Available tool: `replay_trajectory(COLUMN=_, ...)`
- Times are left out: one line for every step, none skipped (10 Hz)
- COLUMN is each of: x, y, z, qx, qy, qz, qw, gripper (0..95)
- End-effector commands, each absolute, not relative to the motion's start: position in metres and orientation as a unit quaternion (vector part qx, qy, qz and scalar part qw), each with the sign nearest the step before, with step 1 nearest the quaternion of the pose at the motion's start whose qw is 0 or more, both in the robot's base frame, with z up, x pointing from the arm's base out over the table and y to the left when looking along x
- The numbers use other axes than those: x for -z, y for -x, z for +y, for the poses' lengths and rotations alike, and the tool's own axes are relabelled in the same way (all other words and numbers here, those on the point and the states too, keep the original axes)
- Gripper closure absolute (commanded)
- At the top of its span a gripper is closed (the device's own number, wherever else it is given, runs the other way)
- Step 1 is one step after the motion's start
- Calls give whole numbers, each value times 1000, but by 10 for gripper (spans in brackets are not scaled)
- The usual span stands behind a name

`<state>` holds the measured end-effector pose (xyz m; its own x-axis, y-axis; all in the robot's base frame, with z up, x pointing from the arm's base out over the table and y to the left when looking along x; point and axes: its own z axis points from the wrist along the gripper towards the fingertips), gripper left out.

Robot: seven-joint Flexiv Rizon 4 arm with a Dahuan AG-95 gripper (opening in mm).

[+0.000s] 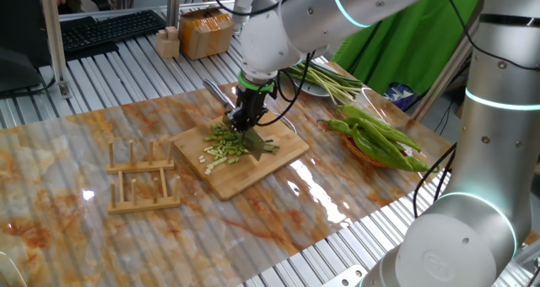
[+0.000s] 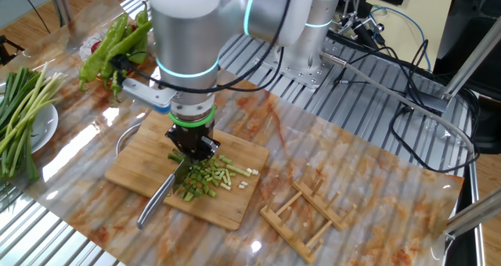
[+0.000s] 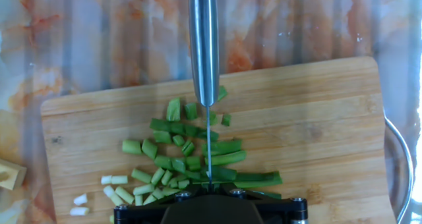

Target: Chop the green garlic

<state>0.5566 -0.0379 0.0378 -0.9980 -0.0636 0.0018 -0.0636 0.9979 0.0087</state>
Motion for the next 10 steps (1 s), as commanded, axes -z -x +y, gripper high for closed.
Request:
replay_trajectory(x=-55, y=-553, z=-39, qx=3, qy=-31, qz=-1000, qw=1, gripper=950)
replay_trajectory(x=-59, y=-553, z=-39, qx=0, qy=-29, qz=-1000, qw=1, gripper=950)
replay_trajectory(x=-62, y=-552, z=-40, qx=-1, qy=-28, qz=-1000, qw=2, gripper=950)
replay_trajectory(x=-66, y=-552, z=-40, qx=-3, qy=-27, qz=-1000, qw=2, gripper=950)
replay_trajectory(x=-72, y=-552, z=-41, qx=-3, qy=-25, qz=-1000, qw=4, gripper=950)
replay_trajectory(x=-72, y=-551, z=-41, qx=-2, qy=-25, qz=-1000, qw=5, gripper=950)
replay_trajectory(x=-65, y=-552, z=-40, qx=1, qy=-25, qz=-1000, qw=3, gripper=950)
replay_trajectory(x=-58, y=-553, z=-39, qx=4, qy=-25, qz=-1000, qw=0, gripper=950)
replay_trajectory(x=-44, y=-553, z=-38, qx=8, qy=-26, qz=-1000, qw=-3, gripper=950)
replay_trajectory(x=-27, y=-553, z=-38, qx=14, qy=-24, qz=-1000, qw=-14, gripper=950)
